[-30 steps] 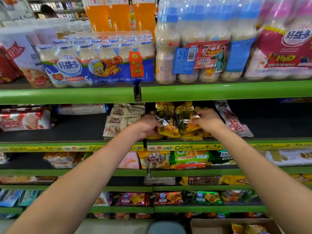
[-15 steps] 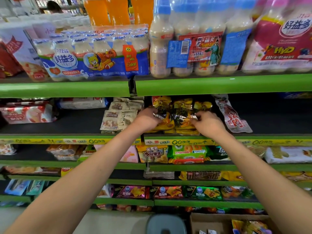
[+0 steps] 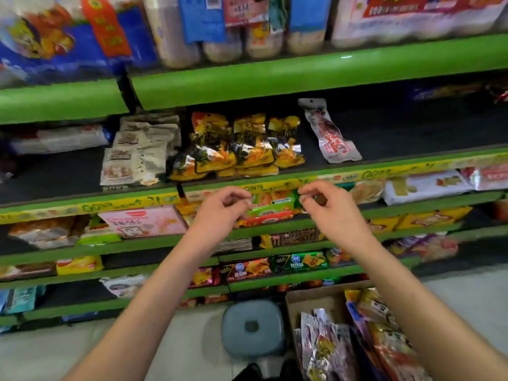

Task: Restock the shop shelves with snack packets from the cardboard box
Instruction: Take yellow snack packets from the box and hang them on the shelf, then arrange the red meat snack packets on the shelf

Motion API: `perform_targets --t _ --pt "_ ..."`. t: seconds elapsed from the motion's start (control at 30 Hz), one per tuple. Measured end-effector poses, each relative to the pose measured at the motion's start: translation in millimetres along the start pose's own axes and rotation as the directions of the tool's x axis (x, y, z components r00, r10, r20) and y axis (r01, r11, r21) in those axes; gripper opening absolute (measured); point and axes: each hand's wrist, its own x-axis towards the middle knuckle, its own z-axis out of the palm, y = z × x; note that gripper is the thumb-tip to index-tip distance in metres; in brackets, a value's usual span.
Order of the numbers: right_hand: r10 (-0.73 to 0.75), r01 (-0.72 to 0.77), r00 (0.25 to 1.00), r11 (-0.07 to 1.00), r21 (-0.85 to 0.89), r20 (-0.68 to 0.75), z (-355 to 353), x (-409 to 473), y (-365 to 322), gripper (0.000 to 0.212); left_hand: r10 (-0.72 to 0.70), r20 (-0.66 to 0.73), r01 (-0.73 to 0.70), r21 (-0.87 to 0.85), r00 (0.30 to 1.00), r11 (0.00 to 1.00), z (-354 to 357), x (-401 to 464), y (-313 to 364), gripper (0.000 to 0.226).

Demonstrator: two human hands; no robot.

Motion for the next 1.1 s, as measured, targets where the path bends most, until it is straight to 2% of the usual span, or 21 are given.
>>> perform_targets --t 0.17,0.27,0.4,0.57,0.73,0.9,1.03,1.1 --pt "0.195 -0.194 0.98 0.981 0.017 -0.044 5 -53 60 0.02 -0.136 0.169 0.145 -0.044 0.976 0.988 36 0 -58 0.016" --pt "0.386 -0.387 0.921 0.922 -0.015 -0.058 17 -92 101 0.022 -0.234 0.241 0.249 -0.034 0.942 0.968 71 7 -107 0.019" --pt "0.527 -0.524 0.85 0.846 -0.099 0.009 25 -140 148 0.011 -0.377 0.329 0.397 0.007 0.866 0.918 128 -8 -165 0.022" --pt "0.691 -0.683 0.722 0.718 -0.133 0.027 36 -182 200 0.012 -0.548 0.442 0.555 0.128 0.71 0.822 184 -37 -222 0.021" --pt "0.785 -0.776 0.608 0.619 -0.122 0.118 52 -211 267 0.014 -0.645 0.455 0.606 0.251 0.614 0.755 226 -49 -273 0.022" --pt "0.867 -0.877 0.449 0.474 -0.077 0.215 69 -237 348 0.02 -0.732 0.415 0.642 0.358 0.541 0.678 281 -47 -337 0.021" --pt "0.89 -0.927 0.362 0.376 0.004 0.276 91 -253 432 0.025 -0.795 0.348 0.694 0.391 0.497 0.604 338 -38 -413 0.018" --pt "0.888 -0.936 0.333 0.352 -0.003 0.318 108 -264 482 0.019 -0.834 0.297 0.73 0.406 0.464 0.55 372 -36 -462 0.012"
